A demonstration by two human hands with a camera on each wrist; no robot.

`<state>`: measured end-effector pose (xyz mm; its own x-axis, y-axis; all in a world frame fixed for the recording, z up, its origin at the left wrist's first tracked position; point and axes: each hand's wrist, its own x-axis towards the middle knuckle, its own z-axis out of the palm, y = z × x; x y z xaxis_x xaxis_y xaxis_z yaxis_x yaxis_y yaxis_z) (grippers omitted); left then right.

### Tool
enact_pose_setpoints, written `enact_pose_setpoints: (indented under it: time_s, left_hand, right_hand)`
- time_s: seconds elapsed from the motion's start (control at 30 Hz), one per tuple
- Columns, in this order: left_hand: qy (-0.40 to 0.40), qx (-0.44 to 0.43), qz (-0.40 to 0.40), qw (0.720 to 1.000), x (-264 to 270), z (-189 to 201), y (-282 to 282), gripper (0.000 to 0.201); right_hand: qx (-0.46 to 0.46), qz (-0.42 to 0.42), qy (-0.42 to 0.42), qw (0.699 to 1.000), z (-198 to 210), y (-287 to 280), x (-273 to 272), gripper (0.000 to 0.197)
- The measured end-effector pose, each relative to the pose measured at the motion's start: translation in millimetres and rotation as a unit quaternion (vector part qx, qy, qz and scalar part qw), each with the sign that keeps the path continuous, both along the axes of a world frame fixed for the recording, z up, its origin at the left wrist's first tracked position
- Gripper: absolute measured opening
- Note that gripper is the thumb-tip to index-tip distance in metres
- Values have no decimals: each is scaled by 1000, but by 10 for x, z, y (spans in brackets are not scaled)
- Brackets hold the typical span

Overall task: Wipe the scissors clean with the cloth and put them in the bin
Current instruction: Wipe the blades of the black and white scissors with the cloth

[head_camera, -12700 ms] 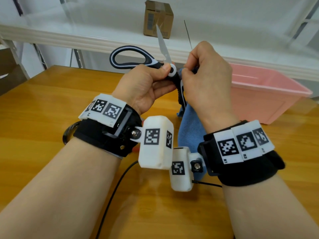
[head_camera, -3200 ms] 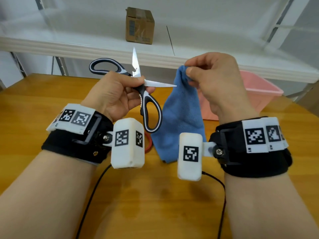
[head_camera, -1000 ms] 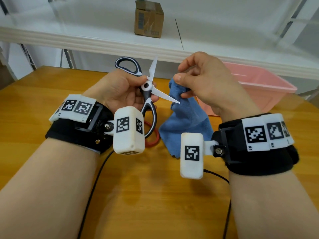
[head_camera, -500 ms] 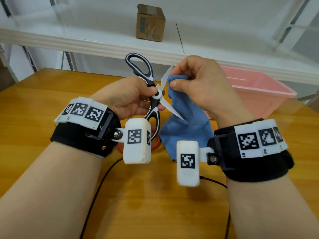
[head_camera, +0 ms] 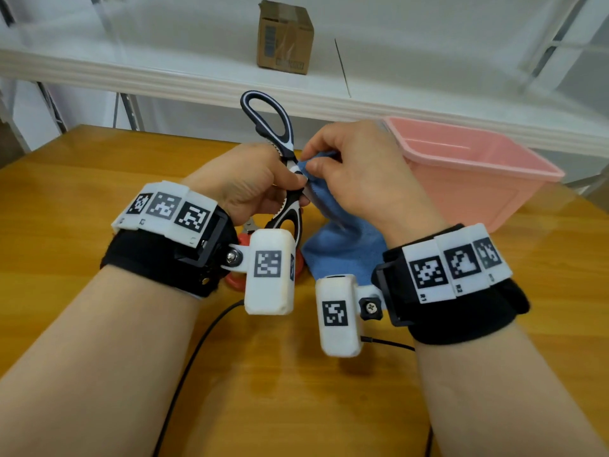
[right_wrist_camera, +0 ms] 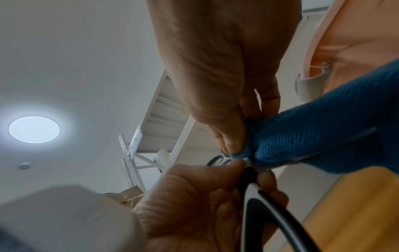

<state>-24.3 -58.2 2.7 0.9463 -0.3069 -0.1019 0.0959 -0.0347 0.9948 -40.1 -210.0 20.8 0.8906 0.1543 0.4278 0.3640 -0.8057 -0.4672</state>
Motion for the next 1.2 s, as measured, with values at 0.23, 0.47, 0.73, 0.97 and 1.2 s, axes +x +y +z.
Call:
enact_pose_setpoints:
  time_s: [0.23, 0.47, 0.73, 0.97, 1.2]
  left_hand:
    - [-31, 22, 24, 999, -18, -22, -95, 22]
    - [-47, 41, 41, 997, -27, -24, -117, 23]
    - [-46, 16, 46, 998, -36, -12, -143, 23]
    - [-19, -42, 3, 999, -6, 20, -41, 26]
    - [-29, -12, 12, 999, -11, -6, -38, 24]
  right_hand:
    - [-18, -33, -12, 999, -38, 22, 7, 13]
    - [-15, -52, -14, 998, -38, 42, -3, 13]
    - [24, -77, -31, 996, -73, 37, 39, 13]
    - [106, -59, -48, 991, -30, -7, 60, 6]
    - [5, -2, -28, 1000, -17, 5, 18, 9]
